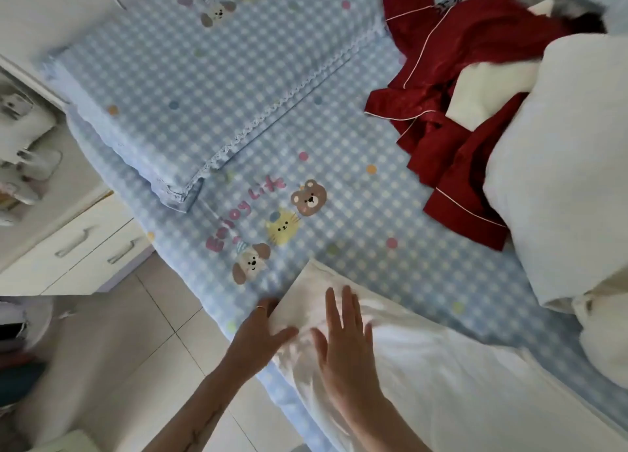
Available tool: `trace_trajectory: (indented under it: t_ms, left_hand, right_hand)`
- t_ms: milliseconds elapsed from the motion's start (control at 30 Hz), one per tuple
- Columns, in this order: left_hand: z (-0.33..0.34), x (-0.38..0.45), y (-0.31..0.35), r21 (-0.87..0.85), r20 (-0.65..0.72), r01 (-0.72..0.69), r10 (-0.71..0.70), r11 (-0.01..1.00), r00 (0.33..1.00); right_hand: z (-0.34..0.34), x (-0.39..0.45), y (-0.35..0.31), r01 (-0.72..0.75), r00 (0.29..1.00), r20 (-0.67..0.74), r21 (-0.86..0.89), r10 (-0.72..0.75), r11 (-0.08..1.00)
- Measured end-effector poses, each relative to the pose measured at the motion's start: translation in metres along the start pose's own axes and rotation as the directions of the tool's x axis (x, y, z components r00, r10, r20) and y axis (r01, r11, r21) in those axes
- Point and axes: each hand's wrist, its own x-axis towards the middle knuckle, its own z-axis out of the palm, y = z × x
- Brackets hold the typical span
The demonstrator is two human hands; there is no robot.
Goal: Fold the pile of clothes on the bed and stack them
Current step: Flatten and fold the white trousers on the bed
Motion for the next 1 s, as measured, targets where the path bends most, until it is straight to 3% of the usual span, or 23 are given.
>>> trace_trajectory:
  t_ms: [67, 133, 200, 300, 367, 467, 533, 600, 667, 733, 833, 933, 1000]
  left_hand:
    - [0.0, 0.007, 0.008, -0.033, 0.062, 0.041, -0.039, 0.999, 0.997]
    - [0.0, 0.006, 0.019, -0.109, 0.065, 0.057, -0.05, 0.992, 0.997]
    - [-0.003, -0.006, 0.031, -0.273, 0.053, 0.075, -0.063, 0.959, 0.997]
    - [0.004, -0.048, 0.059, -0.462, 0.063, 0.001, 0.032, 0.887, 0.998]
    - [0.022, -0.087, 0.077, -0.503, 0.133, -0.039, 0.122, 0.863, 0.984]
    - [0.067, -0.136, 0.079, -0.404, 0.069, -0.115, 0.155, 0.908, 0.986]
    - [0.096, -0.155, 0.066, -0.354, 0.013, -0.022, 0.028, 0.935, 1.0]
    - [0.123, -0.166, 0.053, -0.331, 0.051, 0.125, -0.115, 0.935, 0.992]
    - [0.149, -0.173, 0.043, -0.294, 0.054, 0.129, -0.118, 0.947, 0.991]
    - [0.172, -0.181, 0.048, -0.254, 0.054, 0.041, -0.028, 0.966, 0.998]
    - [0.195, -0.189, 0.056, -0.017, -0.038, -0.335, 0.334, 0.942, 0.942]
    - [0.206, -0.198, 0.066, 0.306, 0.1, -0.623, 0.627, 0.72, 0.773]
    - [0.216, -0.202, 0.069, 0.388, 0.206, -0.742, 0.733, 0.547, 0.648]
  right_hand:
    - [0.013, 0.005, -0.004, -0.107, 0.977, 0.181, -0.059, 0.116, 0.993]
    - [0.009, 0.011, -0.007, -0.127, 0.965, 0.223, -0.061, 0.137, 0.99]
    - [-0.005, 0.01, -0.017, -0.211, 0.97, 0.162, 0.175, 0.183, 0.962]
    - [-0.034, -0.004, -0.033, -0.478, 0.868, 0.183, 0.553, 0.461, 0.682]
    - [-0.055, -0.013, -0.036, -0.551, 0.815, 0.223, 0.584, 0.535, 0.596]
    - [-0.091, -0.041, -0.016, -0.535, 0.774, 0.083, 0.617, 0.628, 0.577]
    - [-0.11, -0.068, 0.004, -0.508, 0.746, 0.036, 0.676, 0.664, 0.534]
    - [-0.125, -0.104, 0.029, -0.47, 0.719, 0.051, 0.77, 0.694, 0.431]
    - [-0.138, -0.141, 0.056, -0.432, 0.693, 0.098, 0.85, 0.715, 0.302]
    - [-0.149, -0.183, 0.094, -0.411, 0.637, 0.124, 0.89, 0.761, 0.199]
    - [-0.158, -0.238, 0.154, -0.458, 0.542, 0.181, 0.883, 0.821, 0.107]
    - [-0.154, -0.279, 0.216, -0.476, 0.494, 0.141, 0.87, 0.858, 0.131]
    - [-0.142, -0.294, 0.251, -0.446, 0.47, 0.163, 0.892, 0.868, 0.074]
